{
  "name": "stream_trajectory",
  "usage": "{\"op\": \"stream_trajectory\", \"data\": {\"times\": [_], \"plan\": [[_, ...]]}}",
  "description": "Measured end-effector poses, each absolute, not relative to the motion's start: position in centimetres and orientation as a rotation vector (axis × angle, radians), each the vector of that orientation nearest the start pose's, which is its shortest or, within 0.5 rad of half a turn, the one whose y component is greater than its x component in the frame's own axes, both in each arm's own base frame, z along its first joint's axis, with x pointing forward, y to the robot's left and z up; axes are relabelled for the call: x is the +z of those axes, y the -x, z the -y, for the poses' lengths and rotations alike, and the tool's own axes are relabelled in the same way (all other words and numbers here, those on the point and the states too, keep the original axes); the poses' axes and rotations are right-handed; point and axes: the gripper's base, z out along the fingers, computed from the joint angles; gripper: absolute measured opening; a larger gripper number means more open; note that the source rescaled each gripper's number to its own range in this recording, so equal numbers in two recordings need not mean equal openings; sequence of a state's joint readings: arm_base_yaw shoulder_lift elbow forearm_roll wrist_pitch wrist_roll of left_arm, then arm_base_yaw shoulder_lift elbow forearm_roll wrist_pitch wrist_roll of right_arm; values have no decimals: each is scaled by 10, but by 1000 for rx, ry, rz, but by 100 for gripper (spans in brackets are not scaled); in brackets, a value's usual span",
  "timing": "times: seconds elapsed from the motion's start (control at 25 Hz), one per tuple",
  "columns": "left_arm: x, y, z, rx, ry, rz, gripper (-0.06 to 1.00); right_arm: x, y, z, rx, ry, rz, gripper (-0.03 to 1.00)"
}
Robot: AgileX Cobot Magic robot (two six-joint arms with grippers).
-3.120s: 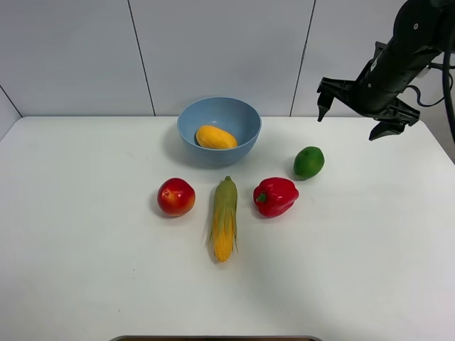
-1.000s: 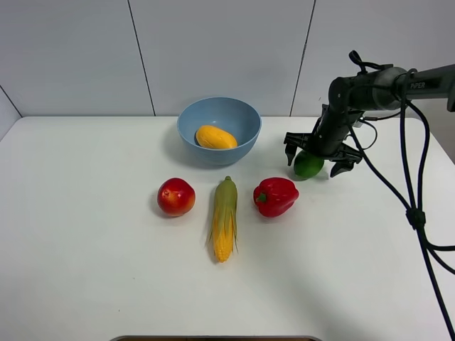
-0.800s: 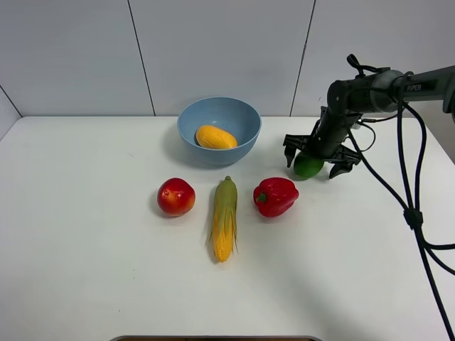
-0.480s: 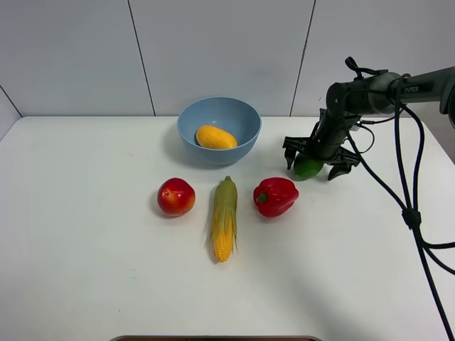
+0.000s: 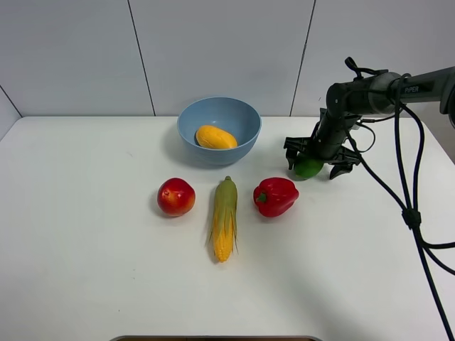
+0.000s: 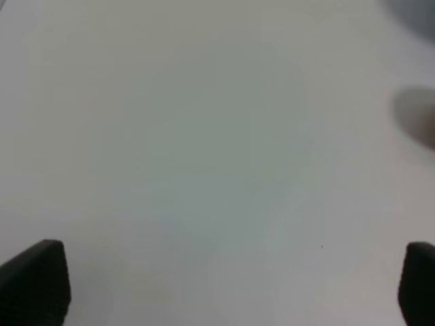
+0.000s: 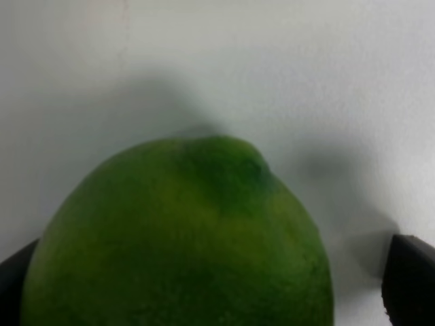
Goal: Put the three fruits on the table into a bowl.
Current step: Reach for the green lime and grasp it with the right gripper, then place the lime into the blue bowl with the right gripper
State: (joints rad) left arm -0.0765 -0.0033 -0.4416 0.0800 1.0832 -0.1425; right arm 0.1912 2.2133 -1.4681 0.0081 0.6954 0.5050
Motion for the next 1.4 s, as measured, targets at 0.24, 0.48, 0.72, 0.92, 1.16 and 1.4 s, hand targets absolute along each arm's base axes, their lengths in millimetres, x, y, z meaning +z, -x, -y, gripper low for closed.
{"op": "stream_trajectory", "data": {"times": [0.24, 0.48, 0.72, 0.92, 1.16, 1.4], "plan": [[259, 0, -6, -33, 72, -2118, 96, 97, -424, -82, 111, -460, -2910, 92], [259, 0, -6, -33, 72, -2118, 96, 96, -424, -82, 103, -451, -2911, 91], [259, 0, -6, -33, 72, -2118, 96, 96, -426, -82, 112, -449, -2894, 64], [259, 0, -6, -33, 72, -2118, 96, 96, -426, -82, 113, -448, -2892, 64], [259, 0, -6, -33, 72, -2118, 96, 96, -426, -82, 113, -448, -2890, 64], [259, 0, -6, -33, 72, -2118, 96, 112, -421, -85, 105, -440, -2910, 64]]}}
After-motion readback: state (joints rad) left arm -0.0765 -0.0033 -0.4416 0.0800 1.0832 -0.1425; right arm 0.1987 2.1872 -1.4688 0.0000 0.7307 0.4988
